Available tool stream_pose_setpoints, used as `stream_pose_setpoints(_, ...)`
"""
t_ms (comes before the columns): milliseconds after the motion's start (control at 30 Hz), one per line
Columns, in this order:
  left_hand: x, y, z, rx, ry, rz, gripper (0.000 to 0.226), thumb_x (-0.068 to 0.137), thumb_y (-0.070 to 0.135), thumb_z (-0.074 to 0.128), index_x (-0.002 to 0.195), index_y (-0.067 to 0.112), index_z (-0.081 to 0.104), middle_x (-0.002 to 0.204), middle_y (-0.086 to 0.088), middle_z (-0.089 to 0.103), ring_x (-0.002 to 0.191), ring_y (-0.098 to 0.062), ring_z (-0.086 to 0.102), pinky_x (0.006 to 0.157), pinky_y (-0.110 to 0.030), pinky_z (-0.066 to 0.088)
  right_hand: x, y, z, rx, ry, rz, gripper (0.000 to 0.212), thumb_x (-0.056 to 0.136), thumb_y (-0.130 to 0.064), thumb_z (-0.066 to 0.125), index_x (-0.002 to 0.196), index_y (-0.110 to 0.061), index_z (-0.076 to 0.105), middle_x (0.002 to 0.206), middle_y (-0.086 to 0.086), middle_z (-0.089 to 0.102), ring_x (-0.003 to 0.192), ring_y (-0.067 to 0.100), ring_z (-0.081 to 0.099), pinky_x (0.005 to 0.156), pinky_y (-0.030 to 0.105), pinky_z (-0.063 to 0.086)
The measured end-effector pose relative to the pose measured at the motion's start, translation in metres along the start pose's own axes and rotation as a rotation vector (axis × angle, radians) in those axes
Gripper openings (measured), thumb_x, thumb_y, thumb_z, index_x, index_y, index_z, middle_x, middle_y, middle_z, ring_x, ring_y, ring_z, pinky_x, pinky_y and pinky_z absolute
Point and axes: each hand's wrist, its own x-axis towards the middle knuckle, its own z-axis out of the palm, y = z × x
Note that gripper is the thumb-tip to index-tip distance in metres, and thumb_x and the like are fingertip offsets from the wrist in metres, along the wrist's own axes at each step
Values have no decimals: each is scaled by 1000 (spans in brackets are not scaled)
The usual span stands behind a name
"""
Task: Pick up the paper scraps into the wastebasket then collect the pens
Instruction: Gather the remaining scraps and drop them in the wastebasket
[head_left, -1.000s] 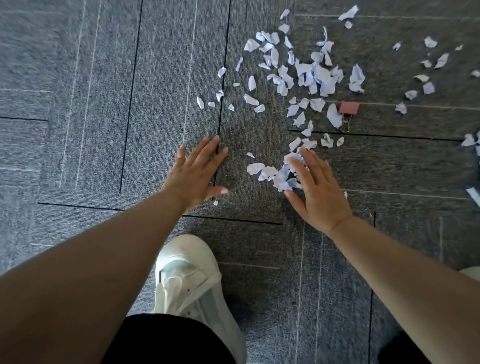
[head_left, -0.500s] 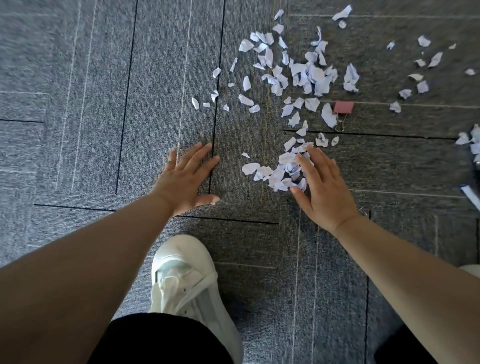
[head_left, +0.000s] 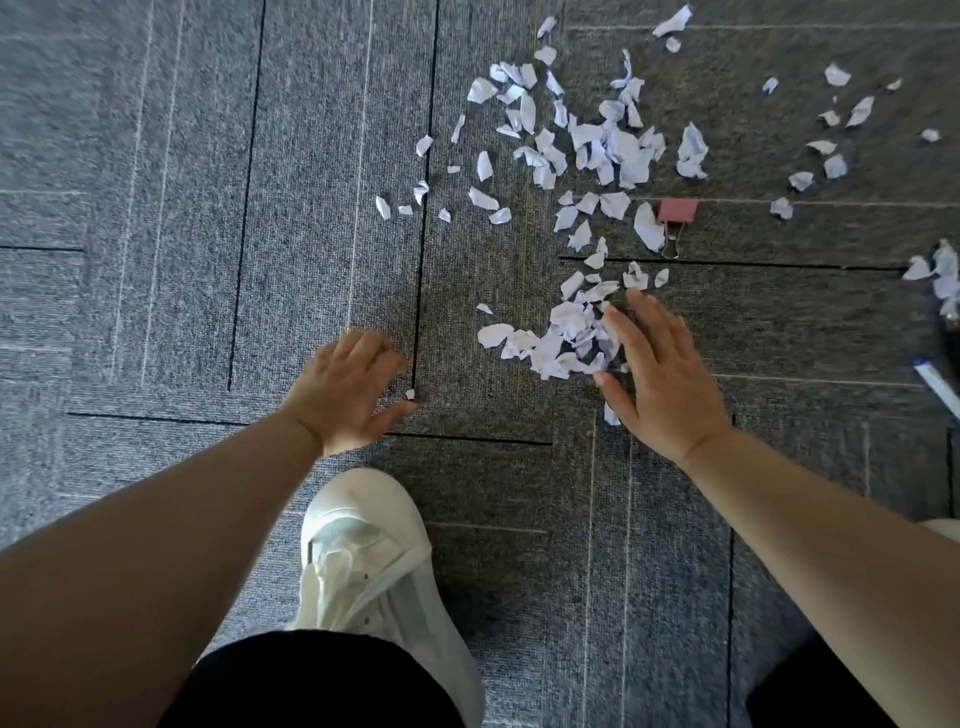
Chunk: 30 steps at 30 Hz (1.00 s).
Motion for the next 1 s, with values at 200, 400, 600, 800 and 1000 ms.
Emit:
stream_pose_setpoints(200,-3,7,9,-59,58,43,31,85,38,47,87,9,58,87,-13,57,74,-25,60,60,-39,54,3,-5,-4,26,11,-7,62,95,-52,16,139,-10,27,147,20,29,135,36,24,111,48,21)
stream_pose_setpoints(400,-2,14,17,-159,121,-24,30,88,34,42,82,9,58,81,-9,56,66,-23,57,56,-35,52,-2,0,-1,30,-15,17,59,93,-47,25,140,-13,26,149,19,26,136,36,23,112,49,20)
stream_pose_setpoints(600,20,41,9,-258,219,-68,28,89,28,43,78,7,58,77,-9,56,59,-21,53,56,-34,50,-11,11,-3,43,-17,79,60,92,-46,25,141,-11,26,150,19,24,137,36,23,112,48,17)
stream_pose_setpoints(800,35,51,-4,-311,236,-202,30,90,34,51,99,6,56,102,-11,54,90,-23,52,84,-41,43,-18,24,-6,47,-19,102,60,92,-47,26,141,-12,27,149,18,25,136,37,23,110,46,18)
stream_pose_setpoints(1000,2,24,6,-128,117,-138,38,82,37,56,102,5,59,98,-15,56,86,-30,59,75,-43,49,-15,11,-5,16,-58,74,64,91,-49,21,143,-12,25,152,16,19,139,34,18,112,42,9)
